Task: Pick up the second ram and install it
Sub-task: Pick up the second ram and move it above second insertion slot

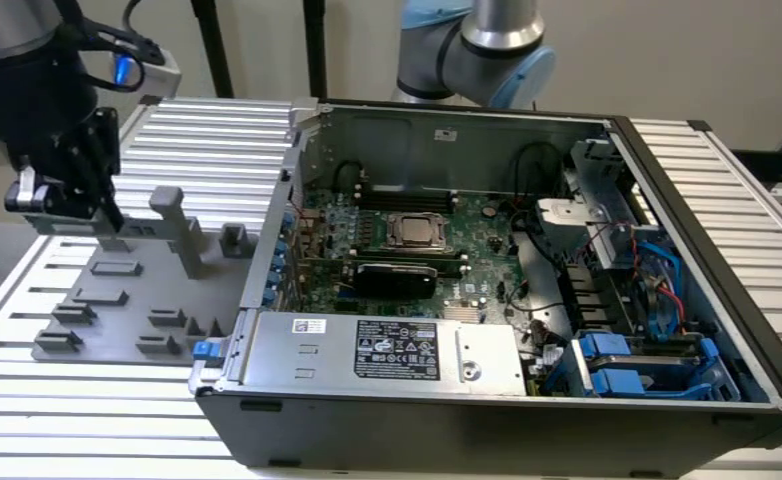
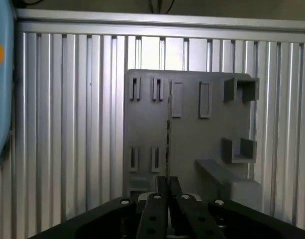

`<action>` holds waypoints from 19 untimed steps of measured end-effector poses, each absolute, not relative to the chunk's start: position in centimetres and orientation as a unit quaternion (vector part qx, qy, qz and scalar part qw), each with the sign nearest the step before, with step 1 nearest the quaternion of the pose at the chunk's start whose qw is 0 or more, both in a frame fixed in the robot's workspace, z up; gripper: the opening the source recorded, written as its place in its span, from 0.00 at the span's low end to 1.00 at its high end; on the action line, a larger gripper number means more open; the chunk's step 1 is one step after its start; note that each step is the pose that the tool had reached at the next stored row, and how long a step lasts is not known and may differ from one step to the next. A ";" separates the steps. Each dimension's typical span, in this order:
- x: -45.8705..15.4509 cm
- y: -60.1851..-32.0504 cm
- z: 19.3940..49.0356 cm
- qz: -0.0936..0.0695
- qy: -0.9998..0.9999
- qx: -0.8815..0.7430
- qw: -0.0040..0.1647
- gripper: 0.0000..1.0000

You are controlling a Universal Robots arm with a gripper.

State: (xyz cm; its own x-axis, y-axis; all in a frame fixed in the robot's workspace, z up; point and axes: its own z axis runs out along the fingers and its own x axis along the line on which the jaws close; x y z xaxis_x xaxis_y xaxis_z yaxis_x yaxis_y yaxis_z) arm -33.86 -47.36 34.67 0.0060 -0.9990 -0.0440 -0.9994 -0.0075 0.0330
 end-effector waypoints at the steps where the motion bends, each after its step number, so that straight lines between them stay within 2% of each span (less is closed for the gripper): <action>1: -33.4 -47.3 35.1 0.027 0.704 -0.709 0.004 0.00; 19: -25.2 -47.1 42.7 0.027 0.704 -0.709 0.004 0.00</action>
State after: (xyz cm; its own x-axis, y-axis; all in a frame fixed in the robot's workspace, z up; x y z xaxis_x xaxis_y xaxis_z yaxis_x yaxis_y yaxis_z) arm -25.22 -47.08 42.74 0.0059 -0.9990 -0.0440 -0.9994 -0.0074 0.0334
